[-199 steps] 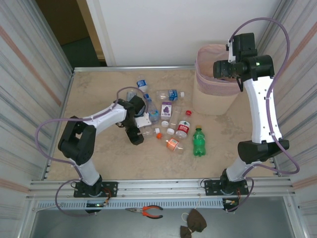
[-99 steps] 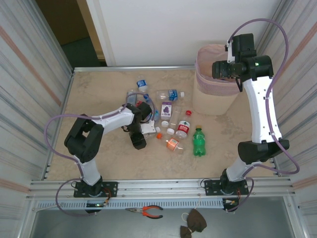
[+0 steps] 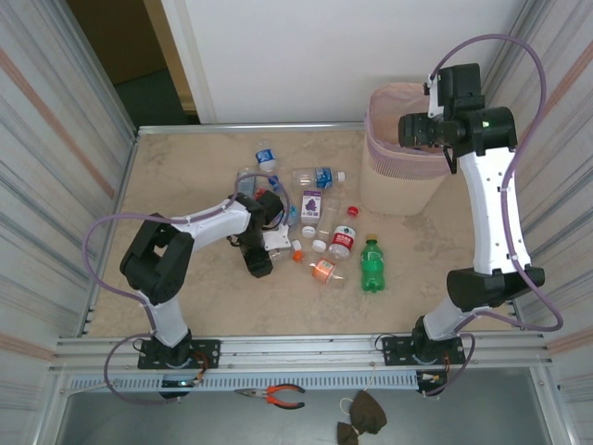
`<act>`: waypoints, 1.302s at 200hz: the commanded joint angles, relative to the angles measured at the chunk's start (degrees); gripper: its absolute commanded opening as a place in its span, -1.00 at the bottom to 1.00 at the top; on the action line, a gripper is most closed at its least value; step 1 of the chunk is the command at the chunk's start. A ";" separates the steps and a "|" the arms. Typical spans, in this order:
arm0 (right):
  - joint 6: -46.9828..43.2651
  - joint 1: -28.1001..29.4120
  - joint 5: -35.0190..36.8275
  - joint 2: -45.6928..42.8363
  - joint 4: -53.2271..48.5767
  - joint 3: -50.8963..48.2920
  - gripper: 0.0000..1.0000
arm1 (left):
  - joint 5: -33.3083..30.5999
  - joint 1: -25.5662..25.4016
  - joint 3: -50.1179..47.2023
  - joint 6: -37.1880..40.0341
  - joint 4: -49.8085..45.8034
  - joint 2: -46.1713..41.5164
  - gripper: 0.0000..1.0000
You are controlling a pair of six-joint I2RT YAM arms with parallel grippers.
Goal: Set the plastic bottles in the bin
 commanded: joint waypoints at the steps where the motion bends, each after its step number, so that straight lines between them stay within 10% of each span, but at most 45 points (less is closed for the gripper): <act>1: 0.20 0.39 -0.74 -2.36 0.59 -0.33 0.76 | 0.44 0.71 -0.53 -0.45 -2.16 -1.69 0.17; 127: 0.84 0.39 -15.78 -14.52 14.81 -12.81 0.76 | 17.56 6.71 3.25 -4.64 1.84 -17.25 0.10; 260: 5.32 3.02 -51.82 -35.29 55.66 -40.16 0.77 | 42.19 7.55 -4.31 -27.65 42.43 -38.69 0.11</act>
